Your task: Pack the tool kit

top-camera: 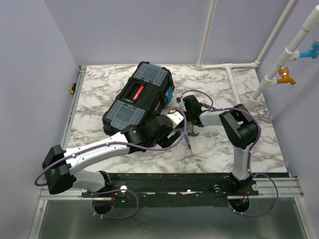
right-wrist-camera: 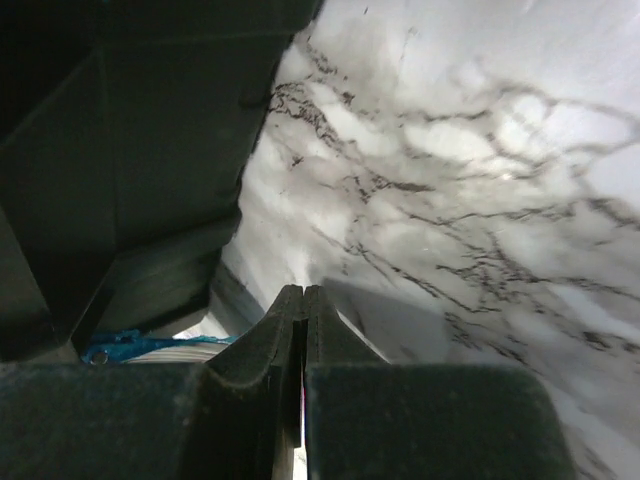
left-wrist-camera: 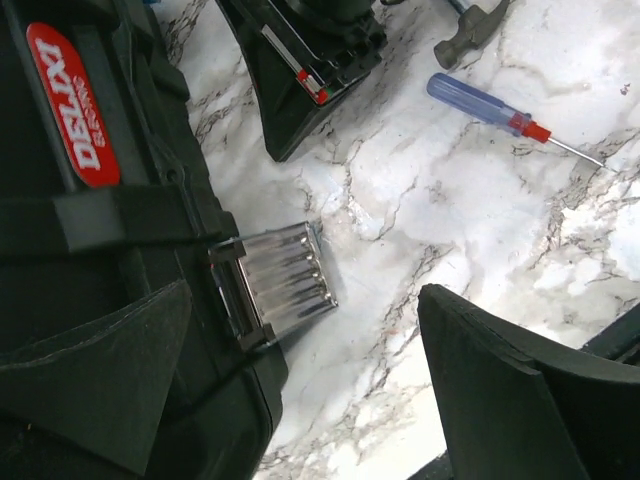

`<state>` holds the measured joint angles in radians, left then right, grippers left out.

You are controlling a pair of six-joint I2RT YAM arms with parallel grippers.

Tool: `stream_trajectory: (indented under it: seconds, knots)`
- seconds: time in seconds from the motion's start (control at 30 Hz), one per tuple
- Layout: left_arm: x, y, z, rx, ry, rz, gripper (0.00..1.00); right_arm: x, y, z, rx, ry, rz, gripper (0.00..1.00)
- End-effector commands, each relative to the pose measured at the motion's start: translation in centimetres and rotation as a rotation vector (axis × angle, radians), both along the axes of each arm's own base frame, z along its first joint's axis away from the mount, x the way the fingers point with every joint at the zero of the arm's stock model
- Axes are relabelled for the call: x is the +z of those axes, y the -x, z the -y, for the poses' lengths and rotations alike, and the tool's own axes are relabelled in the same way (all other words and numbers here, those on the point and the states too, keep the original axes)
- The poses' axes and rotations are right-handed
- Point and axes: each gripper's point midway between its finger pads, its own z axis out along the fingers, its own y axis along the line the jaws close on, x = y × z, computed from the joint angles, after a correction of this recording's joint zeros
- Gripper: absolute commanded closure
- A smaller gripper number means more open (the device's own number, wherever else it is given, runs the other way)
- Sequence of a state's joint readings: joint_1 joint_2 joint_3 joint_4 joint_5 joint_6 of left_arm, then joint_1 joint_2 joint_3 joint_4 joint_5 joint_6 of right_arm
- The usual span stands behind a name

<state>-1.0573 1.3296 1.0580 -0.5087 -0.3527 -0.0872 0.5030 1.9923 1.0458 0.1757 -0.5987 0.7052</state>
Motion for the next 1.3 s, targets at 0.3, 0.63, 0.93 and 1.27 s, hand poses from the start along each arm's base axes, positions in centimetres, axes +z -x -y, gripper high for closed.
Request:
stream_trajectory:
  seconds: [0.3,0.63,0.93,1.27]
  knots:
    - [0.7,4.1,-3.4,0.078,0.037,0.084,0.03,-0.7,4.4,-6.2,0.220,-0.137,-0.072,0.98]
    - [-3.2,4.7,-2.2,0.057,-0.295,0.118,0.03,1.9,9.0,-4.9,0.341,-0.232,-0.116,0.99]
    - [-4.3,5.2,-2.4,0.048,-0.336,0.082,0.03,4.6,9.8,-4.4,0.350,-0.260,-0.076,0.99]
    - [-4.5,4.2,-2.2,0.136,-0.343,0.055,0.16,5.0,9.4,-4.7,0.327,-0.274,-0.067,0.99]
